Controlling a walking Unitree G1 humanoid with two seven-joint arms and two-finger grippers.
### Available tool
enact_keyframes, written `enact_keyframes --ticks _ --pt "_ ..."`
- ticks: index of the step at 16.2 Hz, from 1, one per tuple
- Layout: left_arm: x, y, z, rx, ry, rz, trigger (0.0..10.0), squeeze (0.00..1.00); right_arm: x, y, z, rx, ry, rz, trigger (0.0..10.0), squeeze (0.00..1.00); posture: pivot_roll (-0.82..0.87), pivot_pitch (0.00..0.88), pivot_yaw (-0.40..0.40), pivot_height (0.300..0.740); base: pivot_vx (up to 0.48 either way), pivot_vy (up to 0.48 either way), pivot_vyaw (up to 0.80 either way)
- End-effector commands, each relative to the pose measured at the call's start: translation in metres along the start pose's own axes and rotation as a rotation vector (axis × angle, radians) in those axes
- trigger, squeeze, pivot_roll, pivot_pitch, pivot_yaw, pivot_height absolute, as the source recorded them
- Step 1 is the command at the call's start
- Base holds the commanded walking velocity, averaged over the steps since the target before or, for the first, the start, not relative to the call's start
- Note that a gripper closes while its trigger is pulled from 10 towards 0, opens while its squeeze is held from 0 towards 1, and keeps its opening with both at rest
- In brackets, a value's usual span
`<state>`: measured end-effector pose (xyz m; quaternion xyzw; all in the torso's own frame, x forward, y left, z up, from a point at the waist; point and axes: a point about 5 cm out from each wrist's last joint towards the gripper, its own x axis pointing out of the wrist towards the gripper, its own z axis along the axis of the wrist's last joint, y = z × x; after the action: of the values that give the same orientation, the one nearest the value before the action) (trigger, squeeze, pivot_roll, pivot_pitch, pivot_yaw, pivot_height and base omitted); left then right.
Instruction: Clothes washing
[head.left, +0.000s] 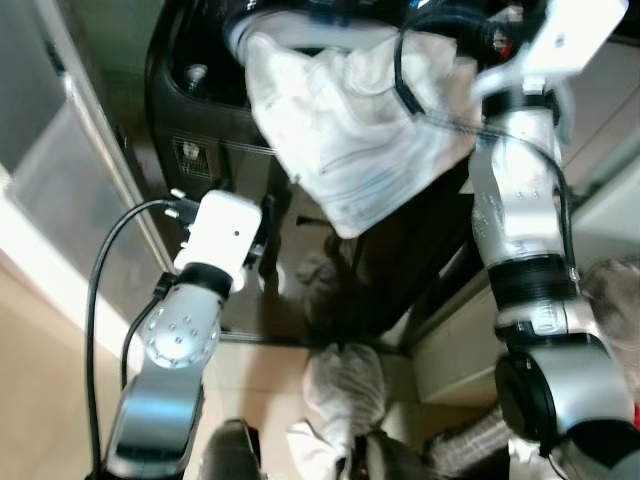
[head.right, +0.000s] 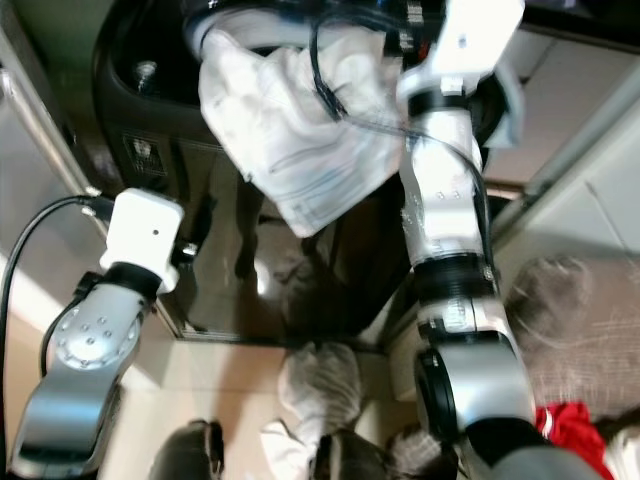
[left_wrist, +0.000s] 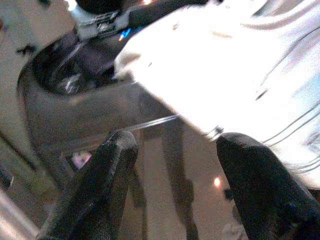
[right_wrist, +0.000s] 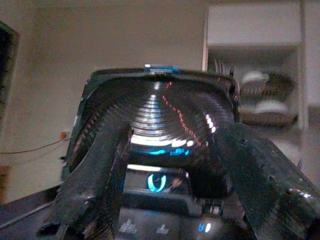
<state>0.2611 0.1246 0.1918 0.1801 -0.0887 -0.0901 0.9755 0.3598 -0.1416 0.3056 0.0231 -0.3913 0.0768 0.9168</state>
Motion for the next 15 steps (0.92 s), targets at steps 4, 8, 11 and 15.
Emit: enact_keyframes --ticks 4,8,11,15 --pt "-0.001 -0.013 0.0 -0.037 -0.024 -0.104 10.0 0.0 -0.068 0.005 -0.039 0.168 0.333 0.151 10.0 0.0 0.07 0.131 -0.018 0.74 0.0 0.0 0.0" --pt "-0.02 -0.007 0.001 -0.06 -0.012 -0.115 10.0 0.0 -0.097 0.037 -0.079 0.266 0.544 0.223 10.0 0.0 0.16 0.192 0.008 0.74 0.0 0.0 0.0" --pt "-0.02 -0.003 0.002 -0.088 -0.015 -0.082 10.0 0.0 -0.094 0.047 -0.101 0.212 0.641 0.176 10.0 0.0 0.21 0.18 -0.01 0.74 0.0 0.0 0.0" --pt "-0.02 -0.002 0.005 -0.089 -0.025 -0.069 10.0 0.0 -0.09 0.052 -0.108 0.215 0.666 0.129 10.0 0.0 0.21 0.18 -0.017 0.74 0.0 0.0 0.0"
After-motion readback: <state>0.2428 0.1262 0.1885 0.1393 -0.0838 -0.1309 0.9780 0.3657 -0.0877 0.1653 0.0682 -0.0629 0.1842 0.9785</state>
